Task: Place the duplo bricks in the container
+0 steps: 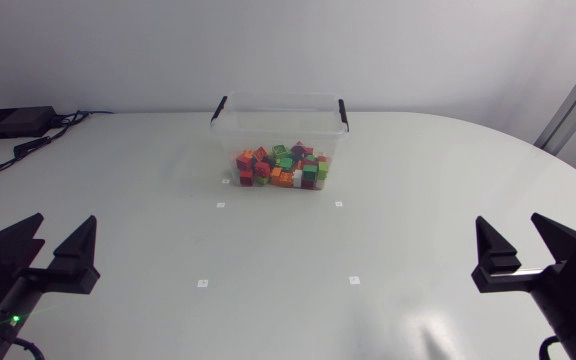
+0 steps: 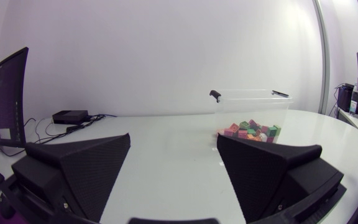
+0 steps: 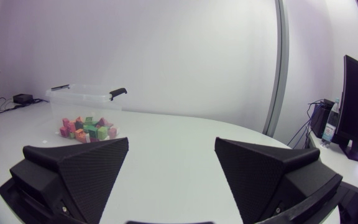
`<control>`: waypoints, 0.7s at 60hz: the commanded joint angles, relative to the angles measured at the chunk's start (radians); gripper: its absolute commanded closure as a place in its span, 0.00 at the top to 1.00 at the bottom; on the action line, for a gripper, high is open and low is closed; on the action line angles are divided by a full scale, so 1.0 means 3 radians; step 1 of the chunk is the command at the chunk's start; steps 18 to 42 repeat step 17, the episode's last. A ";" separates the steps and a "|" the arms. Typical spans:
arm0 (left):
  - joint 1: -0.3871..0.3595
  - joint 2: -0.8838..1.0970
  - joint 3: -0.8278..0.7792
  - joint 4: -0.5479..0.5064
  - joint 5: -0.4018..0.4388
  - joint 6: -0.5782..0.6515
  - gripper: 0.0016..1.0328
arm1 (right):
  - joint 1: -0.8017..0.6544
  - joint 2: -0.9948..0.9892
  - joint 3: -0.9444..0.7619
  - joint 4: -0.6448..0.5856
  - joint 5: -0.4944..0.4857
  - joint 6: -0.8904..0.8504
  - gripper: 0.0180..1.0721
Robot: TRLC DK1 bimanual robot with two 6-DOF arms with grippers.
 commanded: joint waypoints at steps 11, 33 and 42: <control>0.0043 -0.0168 -0.0210 0.0076 0.0064 -0.0147 0.94 | -0.0041 -0.0210 -0.0228 0.0095 -0.0076 0.0202 0.95; 0.0043 -0.0168 -0.0210 0.0076 0.0064 -0.0147 0.94 | -0.0041 -0.0210 -0.0228 0.0095 -0.0076 0.0202 0.95; 0.0043 -0.0168 -0.0210 0.0076 0.0064 -0.0147 0.94 | -0.0041 -0.0210 -0.0228 0.0095 -0.0076 0.0202 0.95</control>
